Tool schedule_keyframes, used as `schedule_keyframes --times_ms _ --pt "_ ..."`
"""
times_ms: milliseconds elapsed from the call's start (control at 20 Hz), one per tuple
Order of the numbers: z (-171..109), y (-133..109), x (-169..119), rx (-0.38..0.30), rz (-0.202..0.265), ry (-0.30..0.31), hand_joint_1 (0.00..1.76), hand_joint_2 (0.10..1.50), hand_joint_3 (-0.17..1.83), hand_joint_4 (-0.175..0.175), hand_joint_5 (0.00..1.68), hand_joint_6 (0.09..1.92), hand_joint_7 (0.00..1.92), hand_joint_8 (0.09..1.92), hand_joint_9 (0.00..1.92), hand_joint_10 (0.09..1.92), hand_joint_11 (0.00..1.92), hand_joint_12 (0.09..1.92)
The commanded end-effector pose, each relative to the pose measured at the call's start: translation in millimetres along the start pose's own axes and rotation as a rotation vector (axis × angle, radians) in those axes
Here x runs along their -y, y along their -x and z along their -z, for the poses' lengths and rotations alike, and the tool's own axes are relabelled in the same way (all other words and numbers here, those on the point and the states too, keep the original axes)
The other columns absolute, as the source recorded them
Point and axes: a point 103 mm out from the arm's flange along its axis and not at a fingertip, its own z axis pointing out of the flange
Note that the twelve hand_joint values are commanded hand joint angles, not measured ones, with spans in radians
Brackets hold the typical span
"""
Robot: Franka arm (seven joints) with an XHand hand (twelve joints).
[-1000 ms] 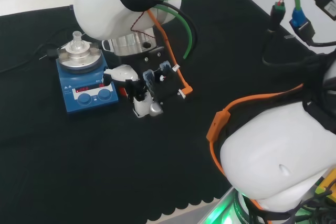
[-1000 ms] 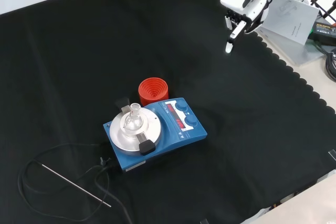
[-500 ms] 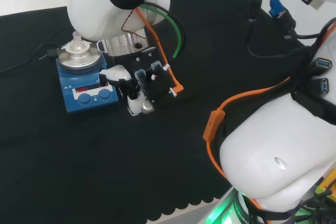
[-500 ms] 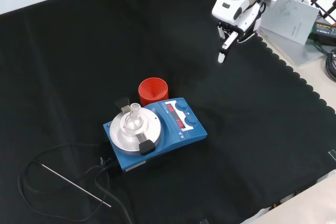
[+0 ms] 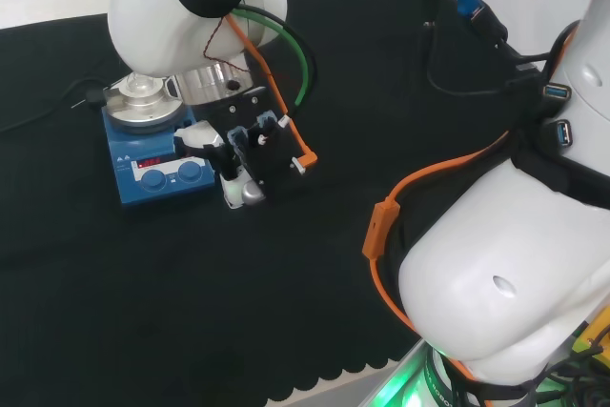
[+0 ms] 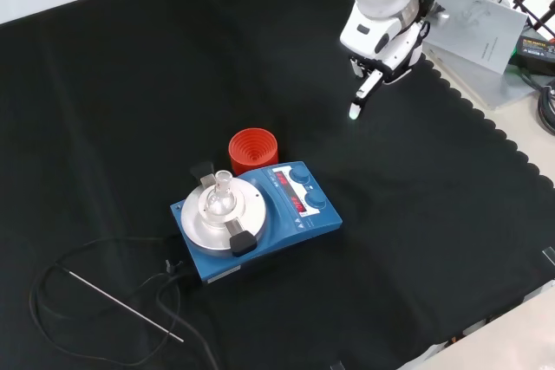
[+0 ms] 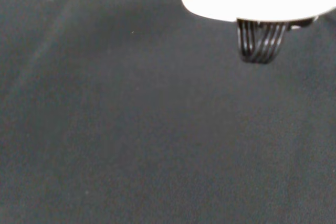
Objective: Turn on the heater.
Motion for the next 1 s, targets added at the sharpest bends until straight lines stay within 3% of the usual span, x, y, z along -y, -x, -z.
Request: schedule_keyframes --times_ms 50,400,800,1000 --pt "0.2 -3.0 -4.1 0.015 -0.012 0.003 1.64 0.52 1.25 -0.052 0.01 0.59 1.79 1.42 1.81 1.36 1.42 1.30" --pt "-4.3 -5.5 -11.3 0.046 -0.042 0.011 1.64 0.52 1.26 -0.051 0.01 0.58 1.79 1.43 1.81 1.38 1.55 1.43" --pt "3.4 -1.5 -37.2 -0.019 -0.053 0.015 1.64 0.52 1.26 -0.049 0.00 0.56 1.80 1.44 1.82 1.40 1.59 1.49" --pt "12.3 -6.7 -48.4 -0.029 -0.035 0.022 1.64 0.51 1.26 -0.037 0.00 0.51 1.80 1.44 1.82 1.41 1.59 1.49"
